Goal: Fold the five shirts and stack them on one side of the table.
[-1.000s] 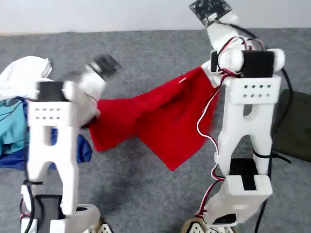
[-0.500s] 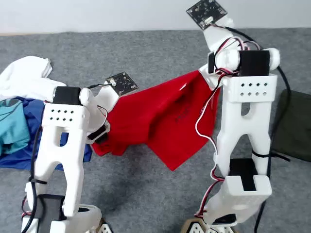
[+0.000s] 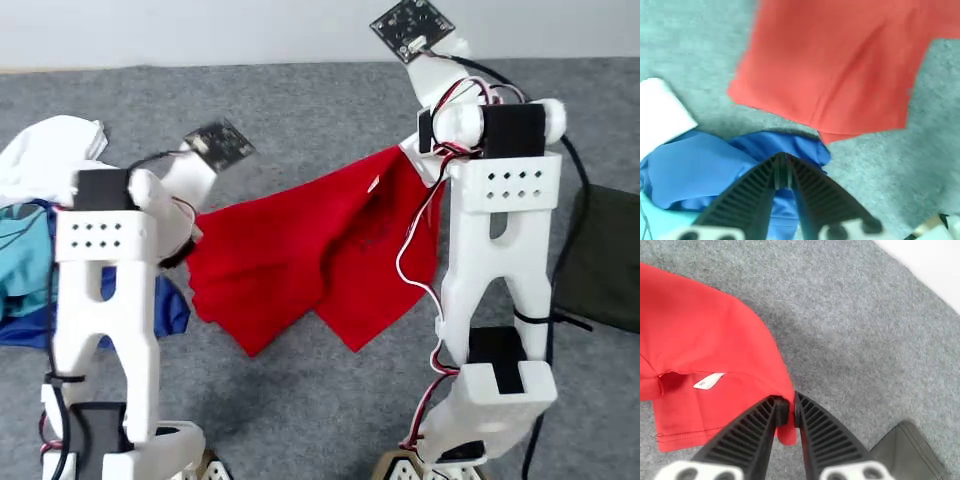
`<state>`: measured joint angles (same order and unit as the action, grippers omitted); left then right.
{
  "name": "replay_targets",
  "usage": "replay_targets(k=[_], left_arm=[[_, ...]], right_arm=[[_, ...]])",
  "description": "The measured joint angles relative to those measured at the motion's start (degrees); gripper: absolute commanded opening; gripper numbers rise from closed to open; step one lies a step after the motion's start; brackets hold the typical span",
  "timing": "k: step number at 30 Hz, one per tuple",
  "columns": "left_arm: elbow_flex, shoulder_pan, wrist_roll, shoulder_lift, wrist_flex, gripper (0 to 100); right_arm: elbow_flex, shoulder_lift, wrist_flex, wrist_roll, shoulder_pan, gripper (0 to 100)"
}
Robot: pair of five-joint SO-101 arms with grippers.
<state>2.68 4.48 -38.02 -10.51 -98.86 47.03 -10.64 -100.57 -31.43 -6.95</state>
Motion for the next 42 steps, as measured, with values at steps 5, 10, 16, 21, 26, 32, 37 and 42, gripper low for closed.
replay_targets(k=[5,10,16,21,26,32,37,42], left_arm=[[4.31,-1.14,0.0,0.0,-0.09,8],[18.55,-8.79,0.0,0.0,-0.09,11],[27.25,-14.59,0.0,0.0,3.25,14],[29.63,-15.56,0.09,0.0,7.65,16],[31.91,-15.65,0.09,0.0,12.22,17],[33.05,-15.65,0.09,3.34,16.18,17],[30.95,-15.65,0.18,11.34,17.58,17],[26.11,-15.65,1.41,16.53,17.58,17]], right_arm=[[0.0,0.0,0.0,0.0,0.0,1.1],[0.0,0.0,0.0,0.0,0.0,1.1],[0.0,0.0,0.0,0.0,0.0,1.1],[0.0,0.0,0.0,0.0,0.0,1.1],[0.0,0.0,0.0,0.0,0.0,1.1],[0.0,0.0,0.0,0.0,0.0,1.1],[0.0,0.0,0.0,0.0,0.0,1.1],[0.0,0.0,0.0,0.0,0.0,1.1]])
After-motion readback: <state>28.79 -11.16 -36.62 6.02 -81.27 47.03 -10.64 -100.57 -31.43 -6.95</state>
